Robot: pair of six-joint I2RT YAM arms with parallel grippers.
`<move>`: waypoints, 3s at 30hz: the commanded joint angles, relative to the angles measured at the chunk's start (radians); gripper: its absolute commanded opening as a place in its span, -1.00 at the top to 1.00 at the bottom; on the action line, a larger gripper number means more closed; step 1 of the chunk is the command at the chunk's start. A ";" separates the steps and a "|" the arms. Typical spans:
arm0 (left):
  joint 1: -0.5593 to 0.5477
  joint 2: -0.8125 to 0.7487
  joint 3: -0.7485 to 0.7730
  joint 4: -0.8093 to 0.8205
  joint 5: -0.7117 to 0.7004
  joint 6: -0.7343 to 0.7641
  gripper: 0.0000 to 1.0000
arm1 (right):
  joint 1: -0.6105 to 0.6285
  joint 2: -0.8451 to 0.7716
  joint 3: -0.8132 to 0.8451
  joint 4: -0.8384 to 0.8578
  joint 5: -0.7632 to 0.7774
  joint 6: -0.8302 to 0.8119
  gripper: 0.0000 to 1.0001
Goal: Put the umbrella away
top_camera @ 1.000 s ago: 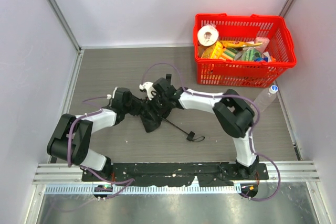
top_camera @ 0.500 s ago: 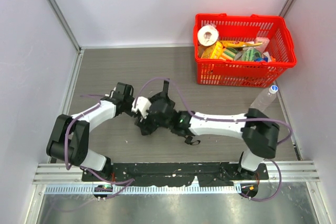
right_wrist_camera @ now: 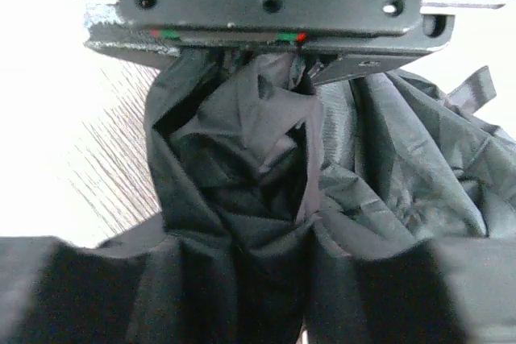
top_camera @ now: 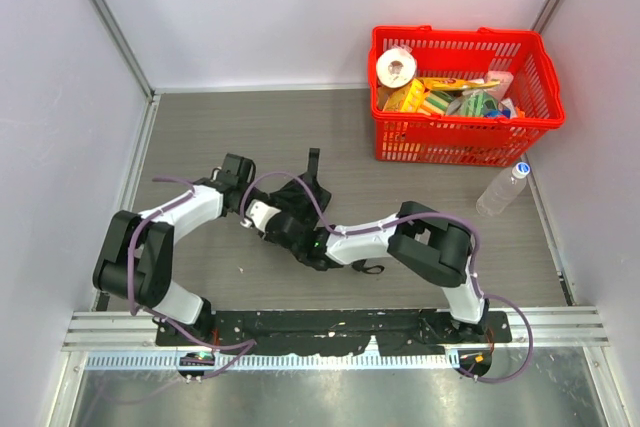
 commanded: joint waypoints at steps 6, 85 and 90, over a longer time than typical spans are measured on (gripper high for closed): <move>0.004 -0.065 -0.047 -0.020 -0.041 0.075 0.61 | -0.150 0.009 0.031 -0.174 -0.380 0.240 0.98; -0.048 0.007 -0.262 0.402 0.114 0.150 1.00 | -0.141 -0.041 0.192 -0.366 -0.242 0.139 -0.63; -0.048 0.015 -0.267 0.410 0.130 0.132 1.00 | -0.138 0.006 0.126 -0.309 -0.063 0.128 -0.63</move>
